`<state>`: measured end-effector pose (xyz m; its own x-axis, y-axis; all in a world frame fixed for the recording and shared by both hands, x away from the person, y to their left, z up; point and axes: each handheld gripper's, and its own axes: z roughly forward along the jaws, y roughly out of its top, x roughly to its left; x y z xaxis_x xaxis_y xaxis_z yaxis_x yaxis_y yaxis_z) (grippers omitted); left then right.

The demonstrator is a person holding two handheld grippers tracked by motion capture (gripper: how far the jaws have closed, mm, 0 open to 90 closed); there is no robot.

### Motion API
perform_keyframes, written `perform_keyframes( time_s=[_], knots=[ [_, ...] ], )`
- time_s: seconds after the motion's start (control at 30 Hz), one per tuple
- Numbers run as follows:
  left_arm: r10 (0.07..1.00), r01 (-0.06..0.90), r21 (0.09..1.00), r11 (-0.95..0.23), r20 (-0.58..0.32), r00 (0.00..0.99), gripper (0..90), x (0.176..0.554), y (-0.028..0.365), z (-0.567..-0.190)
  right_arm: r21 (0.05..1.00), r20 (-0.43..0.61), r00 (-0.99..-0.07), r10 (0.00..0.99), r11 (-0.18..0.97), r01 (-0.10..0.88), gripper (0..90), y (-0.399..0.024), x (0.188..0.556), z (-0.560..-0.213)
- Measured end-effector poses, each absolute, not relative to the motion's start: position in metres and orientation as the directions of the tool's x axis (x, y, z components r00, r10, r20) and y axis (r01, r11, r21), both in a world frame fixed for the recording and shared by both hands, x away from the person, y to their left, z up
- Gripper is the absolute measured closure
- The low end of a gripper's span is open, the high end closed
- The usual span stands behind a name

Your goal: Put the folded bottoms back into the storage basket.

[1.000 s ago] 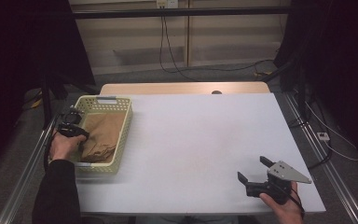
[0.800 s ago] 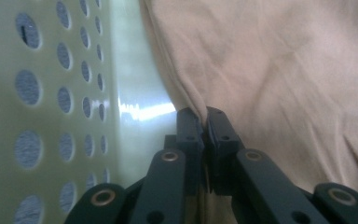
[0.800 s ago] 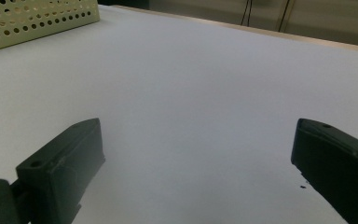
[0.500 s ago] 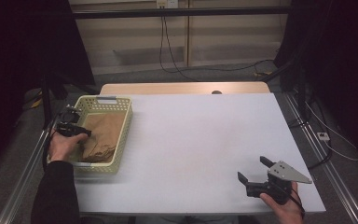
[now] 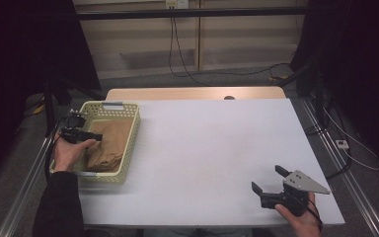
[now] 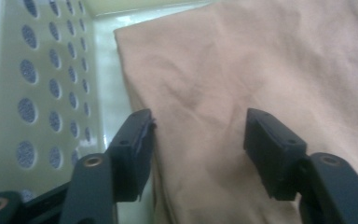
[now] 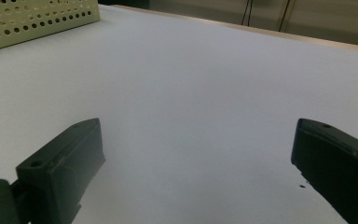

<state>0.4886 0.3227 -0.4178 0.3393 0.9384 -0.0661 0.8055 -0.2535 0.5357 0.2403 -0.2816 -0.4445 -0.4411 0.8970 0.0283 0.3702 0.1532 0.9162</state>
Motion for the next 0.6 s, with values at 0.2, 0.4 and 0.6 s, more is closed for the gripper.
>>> perform_keyframes(
  time_s=[0.2, 0.4, 0.6],
  knots=[
    [0.930, 0.800, 0.542, -0.258, -0.084, 0.358, 31.9, 0.4878, 0.3216, -0.4174, 0.916, 0.028, -0.442, 0.897, 0.154, 0.370, 2.1, -0.2816, 0.2402, -0.4444],
    [0.920, 0.779, 0.559, -0.283, -0.070, 0.384, 17.8, 0.4858, 0.3195, -0.4151, 0.916, 0.027, -0.441, 0.897, 0.154, 0.370, 2.1, -0.2813, 0.2404, -0.4445],
    [0.921, 0.780, 0.559, -0.282, -0.072, 0.384, 10.9, 0.4830, 0.3208, -0.4110, 0.915, 0.027, -0.441, 0.897, 0.155, 0.372, 2.1, -0.2812, 0.2406, -0.4446]
  ],
)
